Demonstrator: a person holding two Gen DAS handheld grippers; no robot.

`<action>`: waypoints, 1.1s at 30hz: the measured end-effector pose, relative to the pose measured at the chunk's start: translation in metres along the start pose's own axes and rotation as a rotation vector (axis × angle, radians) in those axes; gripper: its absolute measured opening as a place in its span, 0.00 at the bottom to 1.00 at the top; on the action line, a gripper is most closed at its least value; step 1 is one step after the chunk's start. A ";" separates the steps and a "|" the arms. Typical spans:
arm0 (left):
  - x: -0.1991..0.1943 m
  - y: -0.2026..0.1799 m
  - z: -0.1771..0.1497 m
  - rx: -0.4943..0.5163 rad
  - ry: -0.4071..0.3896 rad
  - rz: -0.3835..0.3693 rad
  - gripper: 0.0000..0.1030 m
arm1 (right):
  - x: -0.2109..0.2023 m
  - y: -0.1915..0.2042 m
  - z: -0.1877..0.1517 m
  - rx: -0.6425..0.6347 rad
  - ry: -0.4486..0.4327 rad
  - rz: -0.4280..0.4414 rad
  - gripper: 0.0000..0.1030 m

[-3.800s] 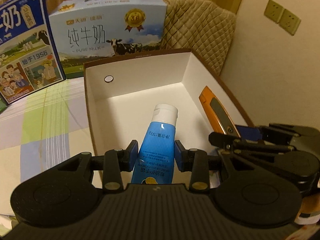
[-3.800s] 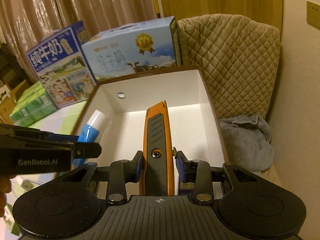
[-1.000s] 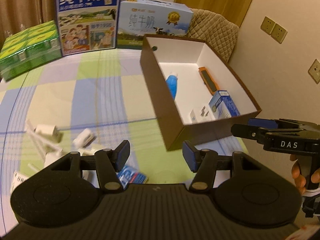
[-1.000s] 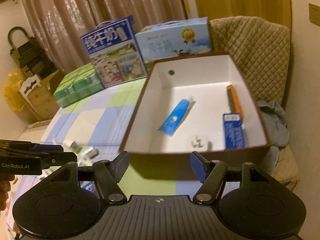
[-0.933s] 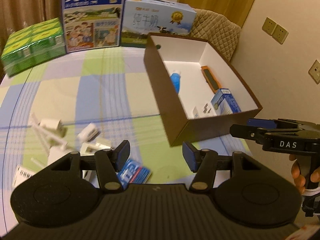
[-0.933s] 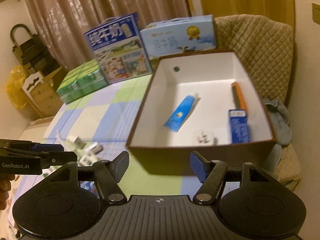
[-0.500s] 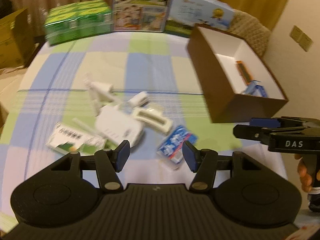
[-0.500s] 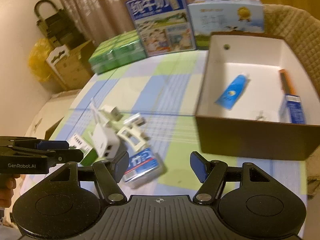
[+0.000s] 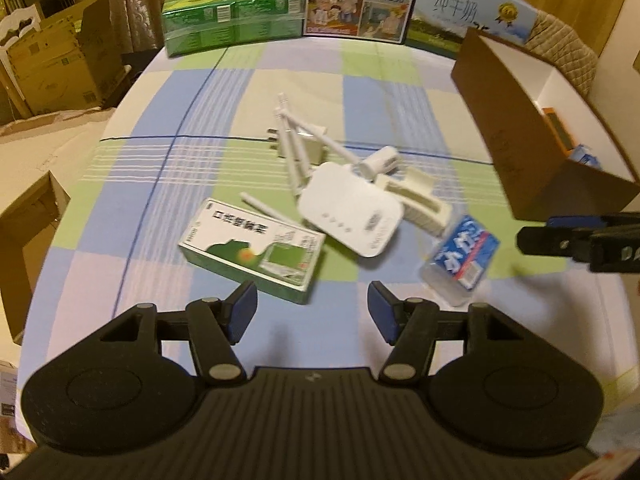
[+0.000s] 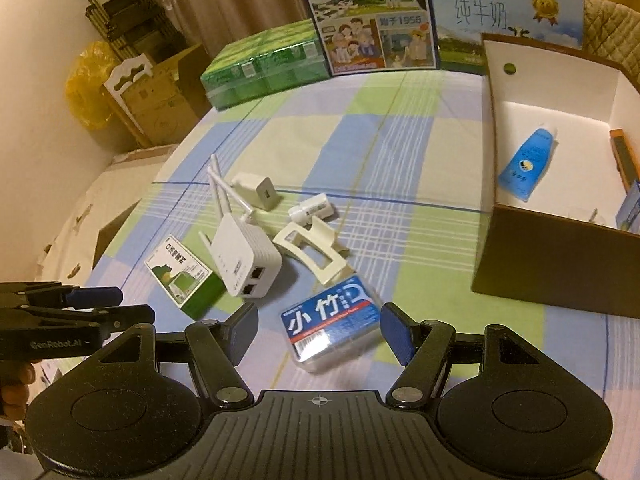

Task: Organize rigid objects
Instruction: 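Move both tools back over the remaining items on the bed, then grasp the green-white spray box with the left tool while the right tool grasps the white router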

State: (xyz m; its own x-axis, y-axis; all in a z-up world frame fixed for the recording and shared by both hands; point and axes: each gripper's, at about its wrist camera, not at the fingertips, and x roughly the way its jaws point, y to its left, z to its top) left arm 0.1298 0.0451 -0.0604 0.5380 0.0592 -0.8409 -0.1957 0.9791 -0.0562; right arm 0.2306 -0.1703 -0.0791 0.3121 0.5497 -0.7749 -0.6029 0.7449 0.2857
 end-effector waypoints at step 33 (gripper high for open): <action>0.063 0.086 0.003 0.091 0.008 0.226 0.57 | 0.052 0.029 0.011 -0.031 0.052 -0.069 0.63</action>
State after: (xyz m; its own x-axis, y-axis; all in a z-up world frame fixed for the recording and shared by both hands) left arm 0.1496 0.1337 -0.1163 0.4823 0.2775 -0.8309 -0.2353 0.9547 0.1822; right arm 0.2372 -0.1158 -0.1045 0.3154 0.4767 -0.8205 -0.6039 0.7678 0.2140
